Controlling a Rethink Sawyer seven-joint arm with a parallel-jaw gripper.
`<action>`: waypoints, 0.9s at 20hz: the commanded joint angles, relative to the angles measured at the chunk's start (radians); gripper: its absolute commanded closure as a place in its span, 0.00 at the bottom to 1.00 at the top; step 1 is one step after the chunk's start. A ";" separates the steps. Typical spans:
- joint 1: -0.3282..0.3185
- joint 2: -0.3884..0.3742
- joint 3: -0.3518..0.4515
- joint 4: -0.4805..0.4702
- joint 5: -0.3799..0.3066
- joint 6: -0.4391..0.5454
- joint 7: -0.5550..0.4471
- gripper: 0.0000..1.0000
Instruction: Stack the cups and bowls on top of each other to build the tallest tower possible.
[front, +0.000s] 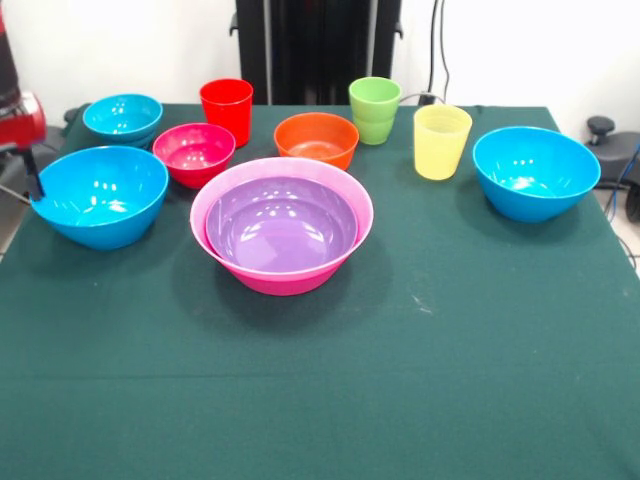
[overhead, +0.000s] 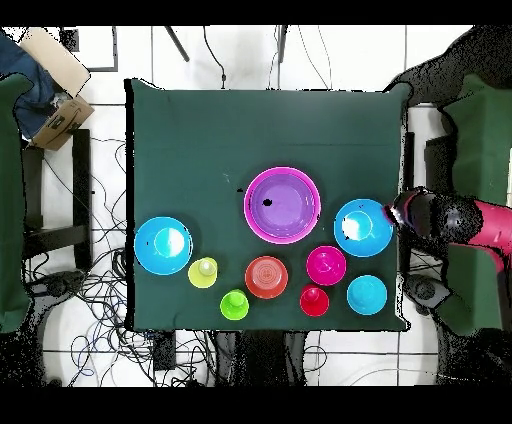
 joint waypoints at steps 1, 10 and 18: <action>0.082 -0.111 -0.030 0.020 0.026 0.155 -0.123 0.00; 0.074 -0.094 -0.043 0.061 0.012 0.080 -0.096 0.00; 0.072 -0.102 -0.048 0.082 0.010 0.065 -0.078 0.00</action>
